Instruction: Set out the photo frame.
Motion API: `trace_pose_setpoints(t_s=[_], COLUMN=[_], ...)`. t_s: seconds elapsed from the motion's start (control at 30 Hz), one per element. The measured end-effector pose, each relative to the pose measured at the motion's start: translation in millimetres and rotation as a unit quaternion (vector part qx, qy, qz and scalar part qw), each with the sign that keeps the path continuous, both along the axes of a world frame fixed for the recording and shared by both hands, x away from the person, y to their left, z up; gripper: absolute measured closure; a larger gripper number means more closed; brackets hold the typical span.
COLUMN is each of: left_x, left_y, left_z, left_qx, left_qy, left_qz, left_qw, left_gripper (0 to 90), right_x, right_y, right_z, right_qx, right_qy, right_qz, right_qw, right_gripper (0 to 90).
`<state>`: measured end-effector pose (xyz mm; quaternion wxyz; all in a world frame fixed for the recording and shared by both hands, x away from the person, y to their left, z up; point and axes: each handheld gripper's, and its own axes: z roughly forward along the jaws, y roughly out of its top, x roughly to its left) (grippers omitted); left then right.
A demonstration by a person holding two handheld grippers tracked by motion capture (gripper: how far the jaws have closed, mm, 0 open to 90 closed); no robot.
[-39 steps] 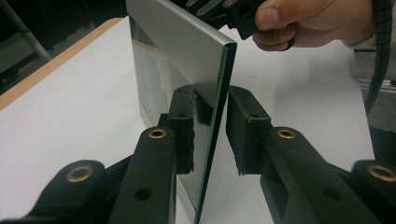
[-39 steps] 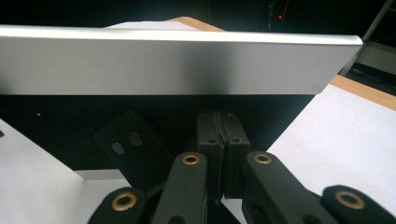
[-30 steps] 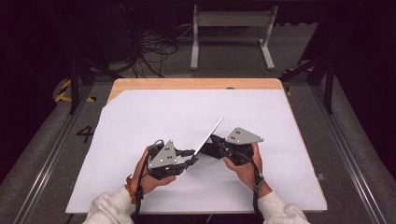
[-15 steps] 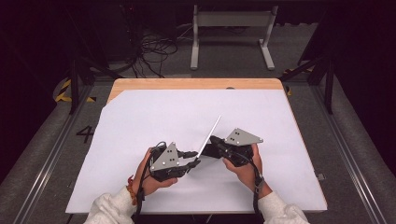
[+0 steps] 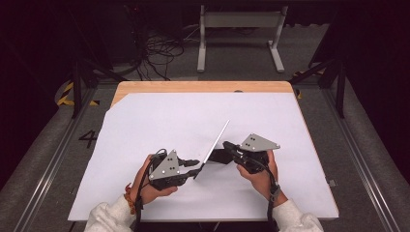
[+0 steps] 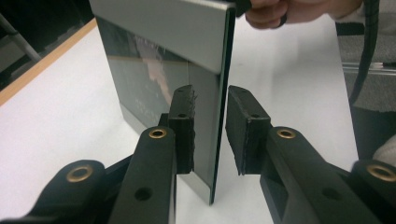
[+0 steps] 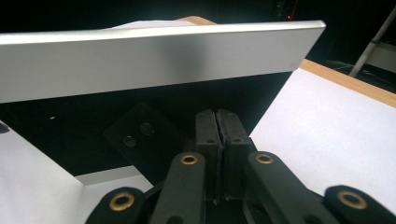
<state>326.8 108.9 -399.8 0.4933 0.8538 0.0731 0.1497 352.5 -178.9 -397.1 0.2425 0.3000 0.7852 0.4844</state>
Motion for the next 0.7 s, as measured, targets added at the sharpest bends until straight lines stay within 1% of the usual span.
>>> trace_pose_setpoints(t_s=[0.07,0.13,0.17,0.23,0.27,0.33,0.37,0.43,0.53,0.6,0.7], left_x=[2.0,4.2,5.9,6.6,7.7,9.6,11.1,12.4,12.6,12.2,10.0], left_y=[4.7,5.8,5.1,4.3,1.7,0.0,0.3,0.0,-0.2,0.0,-1.7], left_z=[-2.1,-3.8,-5.6,-6.8,-9.5,-12.7,-13.9,-15.8,-17.4,-18.1,-19.2], left_qx=[-0.003,-0.002,-0.006,-0.004,0.002,0.005,0.004,0.007,0.009,0.010,0.015], left_qy=[0.005,0.009,0.014,0.016,0.017,0.021,0.027,0.028,0.032,0.036,0.038], left_qz=[0.006,0.011,0.009,0.009,0.006,0.007,0.006,0.007,0.006,0.006,0.002], left_qw=[1.0000,0.9999,0.9998,0.9998,0.9998,0.9997,0.9996,0.9996,0.9994,0.9993,0.9992], left_gripper=[74.0,74.7,75.1,75.8,76.6,77.9,77.6,77.7,78.6,78.6,78.7], right_x=[1.1,4.2,6.2,13.1,17.7,19.9,22.0,25.7,29.4,30.5,33.4], right_y=[-0.3,0.4,0.4,-0.1,0.1,0.8,1.8,3.0,5.5,8.1,9.1], right_z=[0.2,-0.3,-0.9,-4.4,-7.5,-9.3,-10.7,-12.1,-12.7,-12.8,-13.3], right_qx=[0.001,0.000,0.001,0.009,0.010,0.010,0.005,0.008,0.014,0.011,0.016], right_qy=[-0.001,-0.001,0.002,0.012,0.020,0.023,0.022,0.025,0.027,0.024,0.026], right_qz=[-0.002,-0.001,-0.001,-0.005,-0.010,-0.011,-0.014,-0.016,-0.009,-0.005,-0.001], right_qw=[1.0000,1.0000,1.0000,0.9999,0.9997,0.9996,0.9996,0.9995,0.9995,0.9996,0.9995], right_gripper=[89.2,90.0,90.0,90.0,90.0,90.0,90.0,90.0,90.0,90.0,90.0])
